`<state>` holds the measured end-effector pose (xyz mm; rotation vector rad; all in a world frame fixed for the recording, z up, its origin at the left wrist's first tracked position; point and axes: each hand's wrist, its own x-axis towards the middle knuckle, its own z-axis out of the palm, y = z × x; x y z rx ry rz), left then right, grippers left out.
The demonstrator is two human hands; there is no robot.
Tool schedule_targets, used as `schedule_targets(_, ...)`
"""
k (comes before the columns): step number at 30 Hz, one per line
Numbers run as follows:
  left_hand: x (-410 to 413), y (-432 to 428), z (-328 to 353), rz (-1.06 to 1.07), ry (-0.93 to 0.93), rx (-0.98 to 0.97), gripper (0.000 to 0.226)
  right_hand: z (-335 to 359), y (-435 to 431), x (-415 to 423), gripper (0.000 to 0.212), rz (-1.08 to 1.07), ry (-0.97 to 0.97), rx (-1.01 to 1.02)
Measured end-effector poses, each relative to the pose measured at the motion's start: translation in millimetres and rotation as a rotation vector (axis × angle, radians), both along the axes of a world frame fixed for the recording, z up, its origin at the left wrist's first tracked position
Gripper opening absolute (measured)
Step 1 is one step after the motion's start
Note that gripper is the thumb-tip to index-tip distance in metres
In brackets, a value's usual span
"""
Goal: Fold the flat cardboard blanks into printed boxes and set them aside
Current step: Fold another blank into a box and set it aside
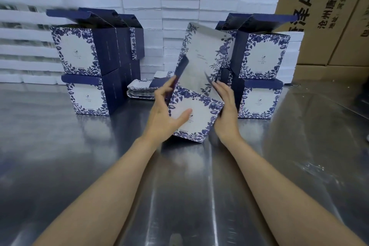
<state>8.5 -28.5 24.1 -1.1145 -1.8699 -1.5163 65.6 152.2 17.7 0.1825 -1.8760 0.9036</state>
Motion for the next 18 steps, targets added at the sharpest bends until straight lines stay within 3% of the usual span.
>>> schedule_targets(3,-1.4,-4.0,4.0,0.035,0.07,-0.039,0.061,2.5,3.0,-2.5,0.059,0.078,-0.037,-0.013)
schedule_targets(8,-10.9,-11.1,10.9,0.087,0.158,-0.03,0.047,9.9,8.1,-1.9,0.062,0.12,-0.128,0.047)
schedule_targets(13,-3.8,-5.2,16.5,-0.11,0.122,0.009,0.028,8.5,8.6,-2.4,0.063,0.127,-0.132,0.086)
schedule_targets(18,-5.0,-7.6,14.5,0.0,0.08,-0.061,0.037,15.5,12.8,-6.2,0.063,-0.003,-0.037,0.203)
